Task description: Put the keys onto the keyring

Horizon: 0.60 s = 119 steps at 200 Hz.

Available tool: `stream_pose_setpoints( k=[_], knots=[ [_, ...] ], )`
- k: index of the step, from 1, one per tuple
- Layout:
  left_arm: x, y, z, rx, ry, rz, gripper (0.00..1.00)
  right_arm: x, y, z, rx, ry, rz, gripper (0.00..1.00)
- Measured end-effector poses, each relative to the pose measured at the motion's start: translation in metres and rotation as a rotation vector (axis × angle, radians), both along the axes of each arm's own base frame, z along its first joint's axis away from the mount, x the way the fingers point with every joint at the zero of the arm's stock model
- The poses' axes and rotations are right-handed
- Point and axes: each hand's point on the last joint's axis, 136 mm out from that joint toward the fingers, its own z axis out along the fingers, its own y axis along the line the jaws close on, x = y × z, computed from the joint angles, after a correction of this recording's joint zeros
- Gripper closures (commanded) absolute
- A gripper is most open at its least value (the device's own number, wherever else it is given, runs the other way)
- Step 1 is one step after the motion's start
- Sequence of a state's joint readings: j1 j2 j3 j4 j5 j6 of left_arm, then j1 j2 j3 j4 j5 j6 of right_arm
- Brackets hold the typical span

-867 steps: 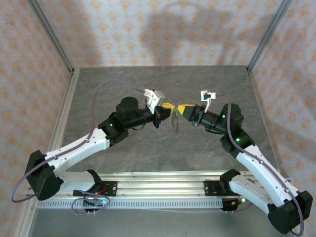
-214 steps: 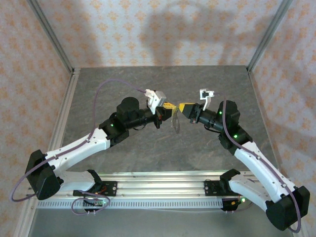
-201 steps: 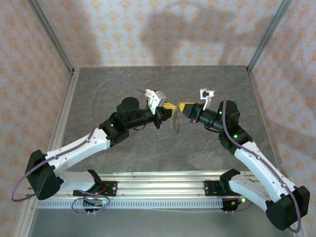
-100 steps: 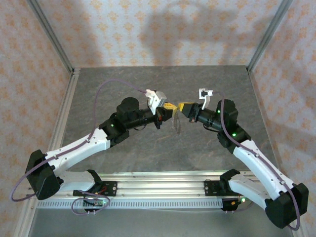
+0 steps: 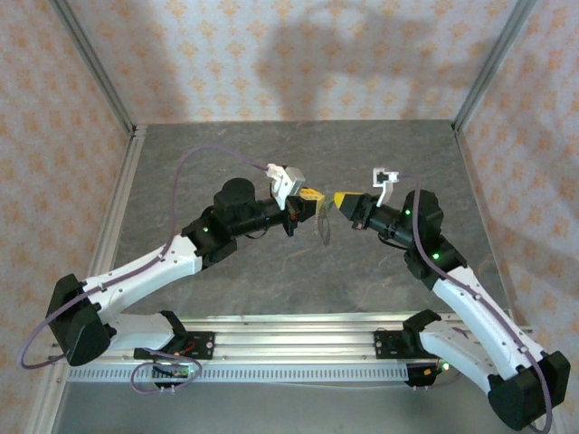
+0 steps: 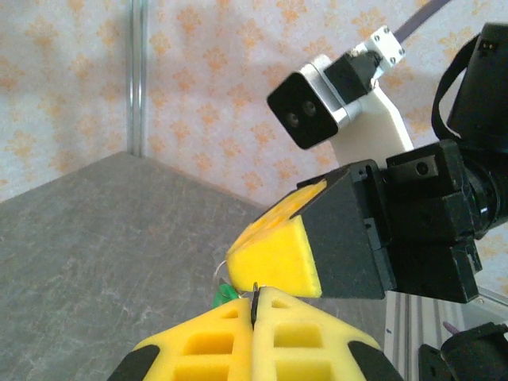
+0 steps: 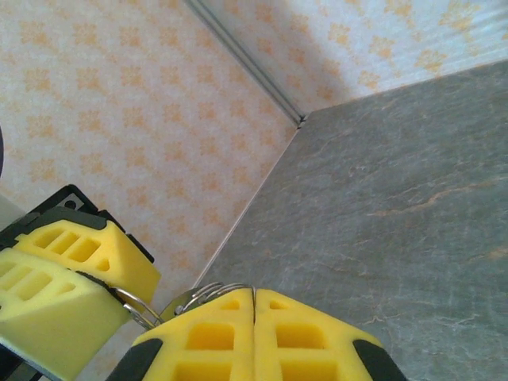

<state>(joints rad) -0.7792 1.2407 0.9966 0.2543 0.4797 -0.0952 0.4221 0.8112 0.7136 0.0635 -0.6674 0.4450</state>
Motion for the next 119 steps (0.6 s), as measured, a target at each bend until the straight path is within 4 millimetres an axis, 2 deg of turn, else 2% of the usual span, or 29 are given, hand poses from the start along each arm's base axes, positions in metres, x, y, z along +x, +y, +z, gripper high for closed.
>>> stream_pose_setpoints(
  k=[43, 86, 119],
  knots=[
    [0.003, 0.002, 0.046, -0.047, -0.098, 0.023, 1.00, -0.005, -0.011, 0.013, 0.019, -0.035, -0.042, 1.00],
    [0.010, 0.007, 0.061, -0.048, -0.163, 0.070, 1.00, 0.001, -0.015, 0.013, 0.017, -0.029, -0.081, 1.00],
    [0.010, 0.011, 0.090, -0.096, -0.242, 0.094, 1.00, 0.006, -0.018, 0.012, 0.015, -0.024, -0.105, 1.00]
  ],
)
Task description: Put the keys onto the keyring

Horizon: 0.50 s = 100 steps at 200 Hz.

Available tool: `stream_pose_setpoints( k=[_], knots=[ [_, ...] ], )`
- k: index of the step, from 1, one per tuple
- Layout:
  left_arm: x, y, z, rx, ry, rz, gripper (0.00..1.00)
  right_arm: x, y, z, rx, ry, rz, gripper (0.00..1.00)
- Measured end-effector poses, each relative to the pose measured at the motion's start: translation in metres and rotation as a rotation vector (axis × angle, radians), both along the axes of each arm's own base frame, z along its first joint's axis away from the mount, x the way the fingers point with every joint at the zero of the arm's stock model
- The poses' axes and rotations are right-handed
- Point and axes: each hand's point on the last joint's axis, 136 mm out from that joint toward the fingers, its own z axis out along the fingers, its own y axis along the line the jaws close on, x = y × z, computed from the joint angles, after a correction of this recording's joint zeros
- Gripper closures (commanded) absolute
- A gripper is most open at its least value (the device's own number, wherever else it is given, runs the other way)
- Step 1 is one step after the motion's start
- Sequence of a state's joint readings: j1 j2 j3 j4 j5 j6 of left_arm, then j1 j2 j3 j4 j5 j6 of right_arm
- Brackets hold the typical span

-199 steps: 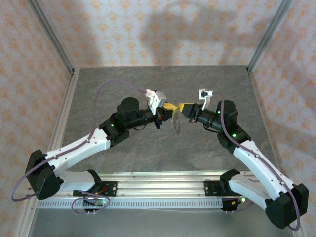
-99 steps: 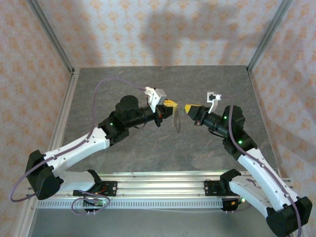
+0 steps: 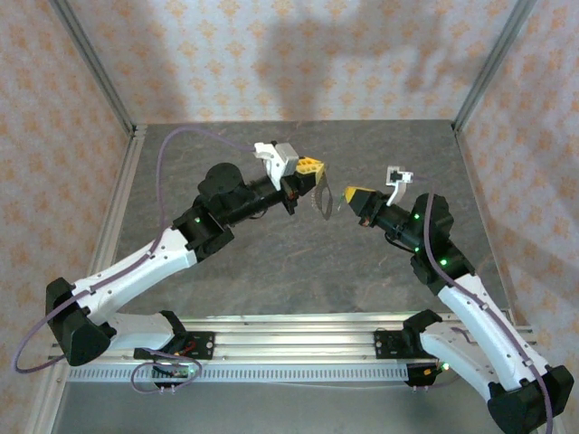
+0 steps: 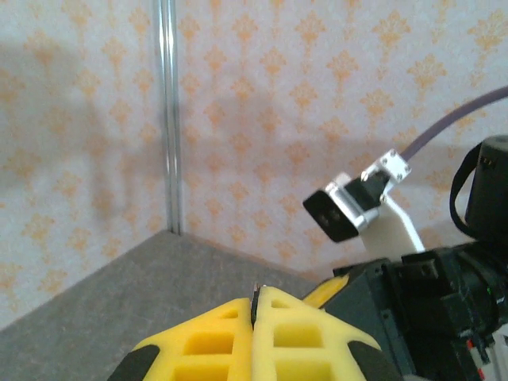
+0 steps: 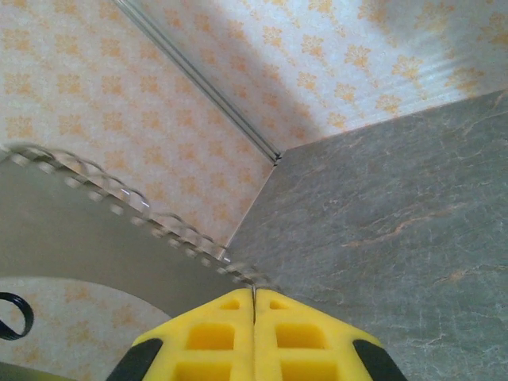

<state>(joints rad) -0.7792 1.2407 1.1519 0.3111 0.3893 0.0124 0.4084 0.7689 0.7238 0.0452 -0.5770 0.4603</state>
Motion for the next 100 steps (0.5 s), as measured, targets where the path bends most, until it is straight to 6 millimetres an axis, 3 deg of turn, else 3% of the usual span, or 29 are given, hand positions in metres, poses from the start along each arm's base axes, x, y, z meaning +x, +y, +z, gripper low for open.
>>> stream_pose_setpoints(
  k=[51, 100],
  knots=[
    [-0.004, 0.004, 0.039, -0.083, -0.116, 0.005, 1.00, 0.005, -0.005, 0.005, 0.003, -0.014, -0.038, 1.00],
    [-0.019, -0.008, 0.055, -0.066, -0.218, -0.066, 1.00, 0.008, -0.006, 0.003, 0.000, -0.009, -0.046, 1.00]
  ],
)
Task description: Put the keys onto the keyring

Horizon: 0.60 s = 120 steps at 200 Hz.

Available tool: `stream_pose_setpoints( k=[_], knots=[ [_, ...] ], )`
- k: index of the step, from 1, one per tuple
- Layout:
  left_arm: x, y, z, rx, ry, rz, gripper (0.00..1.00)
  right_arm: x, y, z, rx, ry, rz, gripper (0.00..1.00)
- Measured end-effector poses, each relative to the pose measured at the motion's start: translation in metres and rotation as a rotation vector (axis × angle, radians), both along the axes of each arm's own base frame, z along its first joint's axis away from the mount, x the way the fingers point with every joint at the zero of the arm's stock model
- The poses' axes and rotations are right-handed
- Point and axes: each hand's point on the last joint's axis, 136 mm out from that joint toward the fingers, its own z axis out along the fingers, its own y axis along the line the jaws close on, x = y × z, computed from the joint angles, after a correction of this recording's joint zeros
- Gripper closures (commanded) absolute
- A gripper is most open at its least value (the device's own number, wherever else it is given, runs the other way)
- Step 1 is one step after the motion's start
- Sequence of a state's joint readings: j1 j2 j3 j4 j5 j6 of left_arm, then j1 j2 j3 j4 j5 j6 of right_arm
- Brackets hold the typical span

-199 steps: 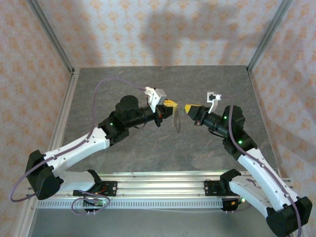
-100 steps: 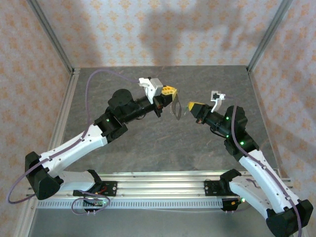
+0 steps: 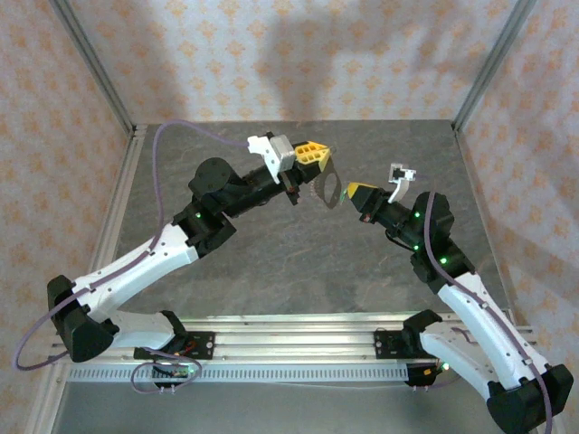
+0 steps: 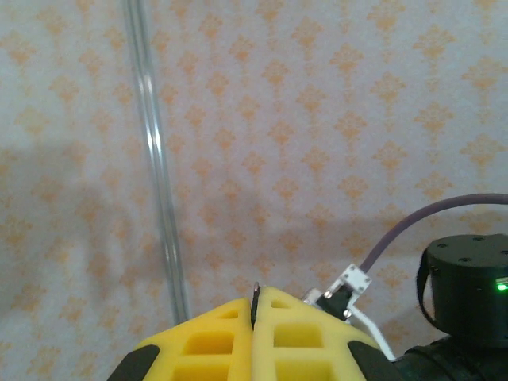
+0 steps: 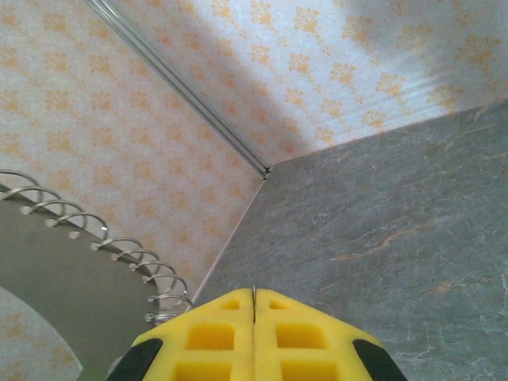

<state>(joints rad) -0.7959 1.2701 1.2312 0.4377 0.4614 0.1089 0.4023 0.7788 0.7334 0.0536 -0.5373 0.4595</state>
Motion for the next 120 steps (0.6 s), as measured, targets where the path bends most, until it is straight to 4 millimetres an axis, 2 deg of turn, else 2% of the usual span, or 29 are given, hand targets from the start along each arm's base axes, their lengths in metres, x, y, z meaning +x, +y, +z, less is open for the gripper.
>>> stream_pose_setpoints(
  k=[59, 92, 120],
  knots=[
    [-0.016, -0.005, 0.018, 0.021, -0.111, -0.041, 1.00, 0.001, -0.002, 0.000, -0.002, -0.002, -0.012, 1.00],
    [-0.017, -0.010, 0.016, 0.037, -0.121, -0.051, 1.00, 0.005, -0.007, 0.001, -0.017, -0.016, -0.045, 1.00],
    [-0.013, -0.013, 0.009, 0.055, -0.100, -0.048, 1.00, 0.007, -0.016, 0.020, -0.034, -0.075, -0.096, 1.00]
  ],
)
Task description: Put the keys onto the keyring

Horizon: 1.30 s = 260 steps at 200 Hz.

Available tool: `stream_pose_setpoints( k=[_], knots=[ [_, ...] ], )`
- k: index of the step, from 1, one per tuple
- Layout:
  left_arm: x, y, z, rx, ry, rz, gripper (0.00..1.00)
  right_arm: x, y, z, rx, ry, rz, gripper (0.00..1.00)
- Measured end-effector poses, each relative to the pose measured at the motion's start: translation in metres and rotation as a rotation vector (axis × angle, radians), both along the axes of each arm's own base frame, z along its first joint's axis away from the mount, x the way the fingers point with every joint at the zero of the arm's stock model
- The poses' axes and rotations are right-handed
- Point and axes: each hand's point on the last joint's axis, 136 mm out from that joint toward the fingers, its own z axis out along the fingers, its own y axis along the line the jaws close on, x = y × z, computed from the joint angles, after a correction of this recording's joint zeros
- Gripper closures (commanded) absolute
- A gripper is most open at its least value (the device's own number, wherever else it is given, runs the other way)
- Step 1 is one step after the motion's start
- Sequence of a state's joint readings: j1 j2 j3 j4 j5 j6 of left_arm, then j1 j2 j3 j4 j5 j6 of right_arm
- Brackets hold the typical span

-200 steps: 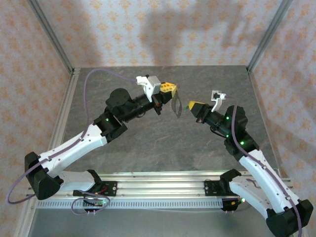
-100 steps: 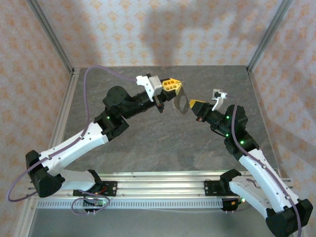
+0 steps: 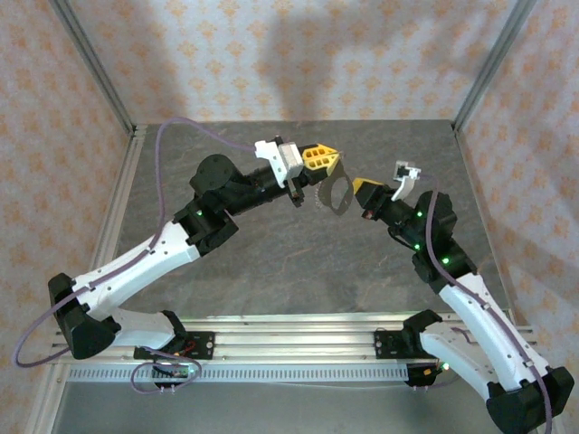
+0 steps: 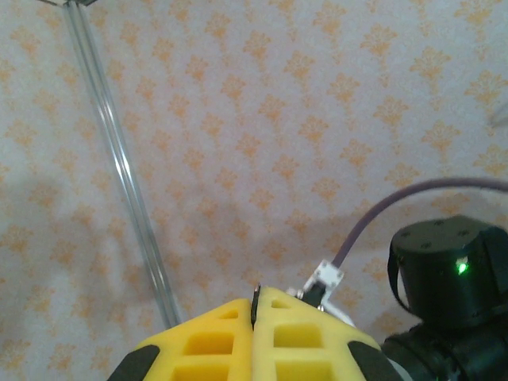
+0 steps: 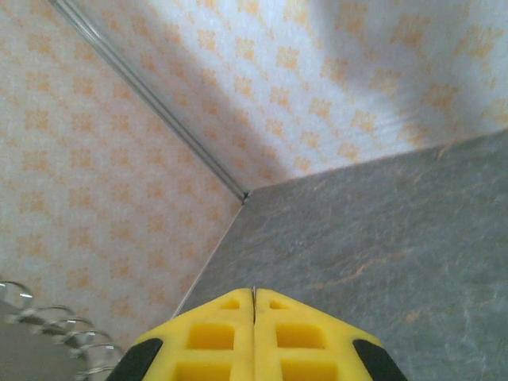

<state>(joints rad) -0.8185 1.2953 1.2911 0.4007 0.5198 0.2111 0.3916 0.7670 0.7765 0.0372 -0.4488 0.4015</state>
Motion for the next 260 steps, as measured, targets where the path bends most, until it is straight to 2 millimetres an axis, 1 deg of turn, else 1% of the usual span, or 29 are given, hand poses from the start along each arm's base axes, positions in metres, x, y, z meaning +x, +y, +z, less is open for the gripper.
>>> stream_pose_setpoints(
  k=[20, 38, 53, 71, 98, 126, 155, 197, 224, 260],
  knots=[
    [0.003, -0.001, -0.004, 0.009, 0.012, 0.007, 1.00, -0.003, -0.008, 0.029, -0.003, -0.080, -0.033, 1.00],
    [0.005, 0.000, -0.005, 0.008, 0.022, 0.022, 1.00, -0.011, -0.013, 0.056, 0.001, -0.161, -0.045, 1.00],
    [0.008, 0.001, -0.004, 0.003, 0.029, 0.034, 1.00, -0.020, -0.015, 0.075, 0.005, -0.218, -0.043, 1.00],
    [0.010, 0.002, -0.005, -0.002, 0.043, 0.047, 1.00, -0.028, -0.016, 0.092, 0.008, -0.270, -0.031, 1.00],
    [0.012, 0.002, -0.006, -0.008, 0.060, 0.053, 1.00, -0.036, -0.014, 0.109, 0.015, -0.329, -0.006, 1.00],
    [0.016, 0.001, -0.010, -0.010, 0.085, 0.058, 1.00, -0.039, -0.009, 0.118, 0.026, -0.364, 0.028, 1.00],
    [0.019, -0.001, -0.013, -0.009, 0.102, 0.062, 1.00, -0.037, -0.001, 0.128, 0.051, -0.390, 0.069, 1.00],
    [0.019, -0.001, -0.013, -0.015, 0.118, 0.058, 1.00, -0.032, 0.009, 0.132, 0.083, -0.393, 0.119, 1.00],
    [0.020, -0.001, -0.014, -0.015, 0.122, 0.057, 1.00, -0.035, 0.016, 0.135, 0.096, -0.401, 0.156, 1.00],
    [0.024, -0.005, -0.020, -0.004, 0.132, 0.058, 1.00, -0.041, 0.025, 0.136, 0.104, -0.405, 0.201, 1.00]
  ],
)
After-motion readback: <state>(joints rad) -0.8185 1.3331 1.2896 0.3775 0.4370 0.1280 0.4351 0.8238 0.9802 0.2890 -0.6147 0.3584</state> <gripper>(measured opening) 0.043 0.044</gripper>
